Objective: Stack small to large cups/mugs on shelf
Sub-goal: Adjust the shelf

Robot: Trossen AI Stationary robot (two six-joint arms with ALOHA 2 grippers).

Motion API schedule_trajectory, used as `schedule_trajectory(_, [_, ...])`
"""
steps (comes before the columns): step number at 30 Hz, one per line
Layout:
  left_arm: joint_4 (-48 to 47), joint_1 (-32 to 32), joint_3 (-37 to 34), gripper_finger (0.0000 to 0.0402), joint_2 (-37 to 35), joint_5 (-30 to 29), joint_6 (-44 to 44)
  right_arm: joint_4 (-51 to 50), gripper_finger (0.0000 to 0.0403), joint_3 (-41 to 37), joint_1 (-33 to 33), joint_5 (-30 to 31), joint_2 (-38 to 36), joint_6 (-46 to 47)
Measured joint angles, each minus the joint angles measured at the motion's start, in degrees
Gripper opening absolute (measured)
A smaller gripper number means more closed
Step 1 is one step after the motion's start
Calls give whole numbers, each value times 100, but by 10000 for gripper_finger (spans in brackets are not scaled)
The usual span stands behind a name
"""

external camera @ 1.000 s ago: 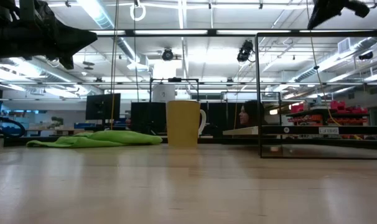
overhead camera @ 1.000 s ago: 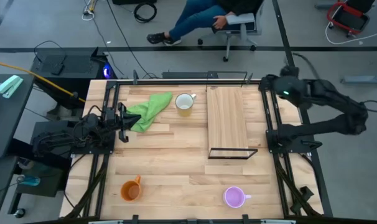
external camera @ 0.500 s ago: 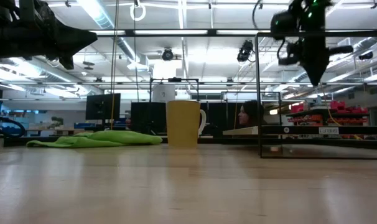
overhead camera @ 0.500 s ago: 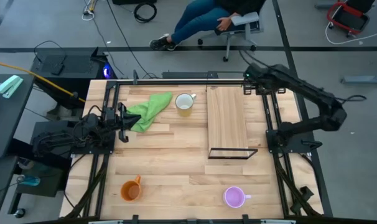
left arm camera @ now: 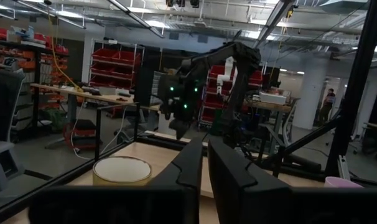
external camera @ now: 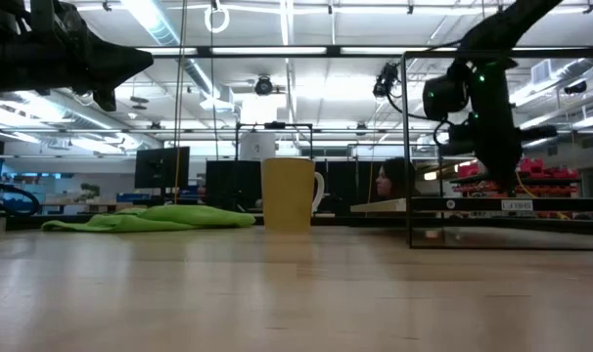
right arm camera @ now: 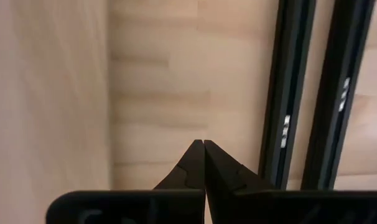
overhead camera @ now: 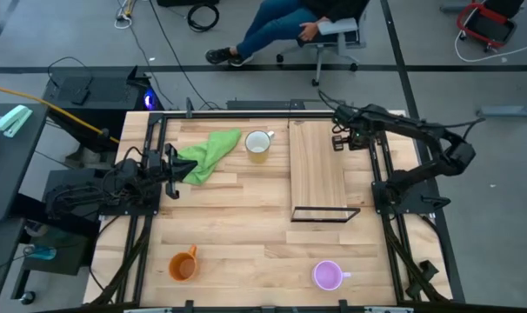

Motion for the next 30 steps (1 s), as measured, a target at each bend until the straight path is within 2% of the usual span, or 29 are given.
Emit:
schedule_trajectory(11, [-2,0,-1,31,-1,0,-105,1458,2,-1001,81,-909,-3,-140])
schedule_trajectory(30, [-4,-1,1,31,0,0,-105,2415,2,-1066,607,-1330,-3,230])
